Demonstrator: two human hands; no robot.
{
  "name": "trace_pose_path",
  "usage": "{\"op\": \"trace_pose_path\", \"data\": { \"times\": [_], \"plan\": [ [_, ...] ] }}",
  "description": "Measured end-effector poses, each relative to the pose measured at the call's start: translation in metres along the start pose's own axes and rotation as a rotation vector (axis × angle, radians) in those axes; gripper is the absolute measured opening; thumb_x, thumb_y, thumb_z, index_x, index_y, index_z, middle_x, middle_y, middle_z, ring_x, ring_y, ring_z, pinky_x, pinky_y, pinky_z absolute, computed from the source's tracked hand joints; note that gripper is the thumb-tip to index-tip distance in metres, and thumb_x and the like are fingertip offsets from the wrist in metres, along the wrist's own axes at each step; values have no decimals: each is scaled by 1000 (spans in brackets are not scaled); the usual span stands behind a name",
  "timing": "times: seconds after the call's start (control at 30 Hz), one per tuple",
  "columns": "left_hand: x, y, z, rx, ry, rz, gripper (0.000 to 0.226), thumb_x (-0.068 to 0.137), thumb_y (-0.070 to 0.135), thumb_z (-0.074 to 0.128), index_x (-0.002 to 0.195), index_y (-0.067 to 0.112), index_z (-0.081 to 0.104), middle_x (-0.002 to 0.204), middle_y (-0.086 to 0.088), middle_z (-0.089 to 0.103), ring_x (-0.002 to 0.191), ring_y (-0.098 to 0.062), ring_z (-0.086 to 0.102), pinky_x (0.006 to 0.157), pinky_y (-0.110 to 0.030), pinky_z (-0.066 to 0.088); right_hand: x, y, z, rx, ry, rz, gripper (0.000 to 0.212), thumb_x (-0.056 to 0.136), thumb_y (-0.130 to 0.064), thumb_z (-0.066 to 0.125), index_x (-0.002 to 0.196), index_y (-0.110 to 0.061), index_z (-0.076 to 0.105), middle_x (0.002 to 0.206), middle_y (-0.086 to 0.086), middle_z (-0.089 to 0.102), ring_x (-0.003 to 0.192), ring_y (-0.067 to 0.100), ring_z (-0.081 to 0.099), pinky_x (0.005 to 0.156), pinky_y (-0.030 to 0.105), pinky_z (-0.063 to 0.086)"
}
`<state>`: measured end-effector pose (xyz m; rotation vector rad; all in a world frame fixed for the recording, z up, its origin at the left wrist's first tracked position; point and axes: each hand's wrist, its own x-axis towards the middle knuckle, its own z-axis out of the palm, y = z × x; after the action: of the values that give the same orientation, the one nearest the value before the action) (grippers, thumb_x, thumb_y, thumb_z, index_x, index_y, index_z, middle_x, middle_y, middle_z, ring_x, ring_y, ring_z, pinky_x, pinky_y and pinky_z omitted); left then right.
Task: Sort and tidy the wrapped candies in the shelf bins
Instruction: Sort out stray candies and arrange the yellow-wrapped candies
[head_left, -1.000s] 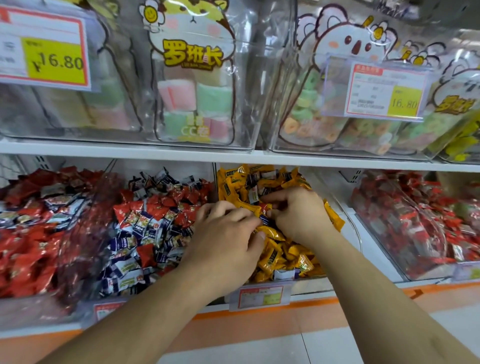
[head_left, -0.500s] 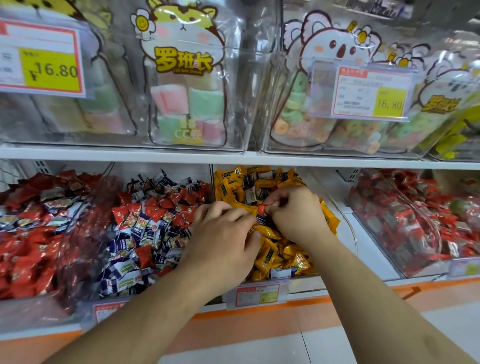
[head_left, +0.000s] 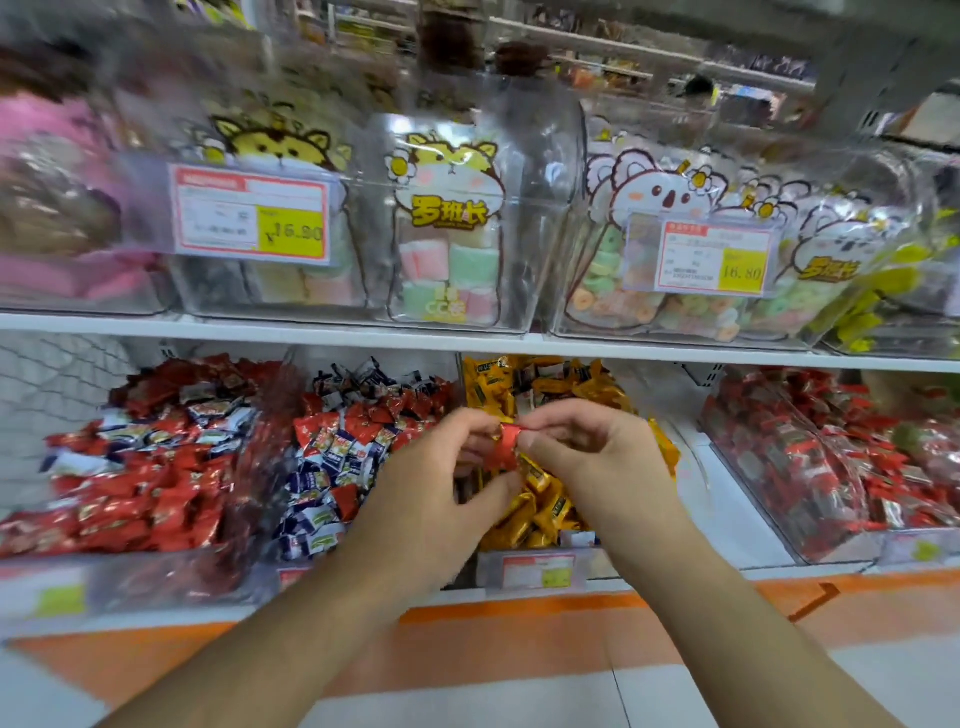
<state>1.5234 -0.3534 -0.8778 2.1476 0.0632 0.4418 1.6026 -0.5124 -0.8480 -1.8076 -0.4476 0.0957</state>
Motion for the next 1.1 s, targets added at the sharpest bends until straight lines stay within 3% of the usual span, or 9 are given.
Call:
{"op": "trace_pose_path", "data": {
  "times": [0.2,0.33,0.43,0.5,0.6,0.67,0.8,1.0,1.1],
  "plan": [
    [-54,-2,-59,-70,101,-97,14,94,29,74,100,39,64,92,22,70,90,1,67,76,-16,53,-29,-24,54,51,-195,43,15,87,-7,80,95,-19,82,88,-1,80,86,15,76,78,24,60],
    [-81,-24,-111,70,222,-155,19,92,25,76,93,36,62,83,15,66,85,-3,63,71,-14,49,-42,-38,94,16,-244,76,19,93,-10,76,108,-22,76,91,11,76,85,19,72,72,17,56],
    [-82,-53,-152,226,382,-203,20,89,20,76,92,32,61,83,10,60,80,-8,58,68,-11,43,-48,-45,113,0,-251,132,10,94,-12,74,101,-21,75,97,20,72,82,29,68,71,26,56],
    [-82,-70,-173,303,391,-267,24,90,21,76,107,34,63,94,12,60,85,-4,58,78,-15,46,-51,-50,118,-21,-257,144,9,95,-11,73,99,-18,74,95,18,73,91,33,69,70,23,57],
    [-90,-81,-182,429,302,-346,61,90,24,76,146,27,51,134,6,59,126,-17,56,110,-40,45,-57,-59,118,-39,-226,166,10,97,-8,69,98,-16,74,96,8,76,94,26,71,66,17,56],
    [-95,-74,-180,485,280,-320,64,91,24,74,149,27,48,145,6,53,134,-19,48,115,-43,39,-60,-63,112,-79,-222,174,10,98,-10,68,100,-18,73,97,7,76,94,26,72,70,20,57],
    [-99,-52,-165,446,230,-133,31,96,25,65,127,29,62,125,20,53,116,-7,49,107,-37,41,-73,-60,92,-187,-220,185,13,98,-2,60,99,-10,70,103,15,72,82,21,63,65,20,51],
    [-94,-27,-128,355,166,35,19,101,33,54,117,33,66,119,27,53,109,9,45,100,-28,40,-84,-42,51,-347,-125,198,14,96,-9,56,100,-17,68,91,8,69,72,20,60,63,36,52],
    [-85,-15,-107,355,107,82,17,102,36,51,113,39,63,116,36,51,111,17,44,91,-15,34,-71,-30,33,-408,-85,192,14,93,-11,59,100,-20,66,88,5,67,65,14,53,57,28,45]
  ]
}}
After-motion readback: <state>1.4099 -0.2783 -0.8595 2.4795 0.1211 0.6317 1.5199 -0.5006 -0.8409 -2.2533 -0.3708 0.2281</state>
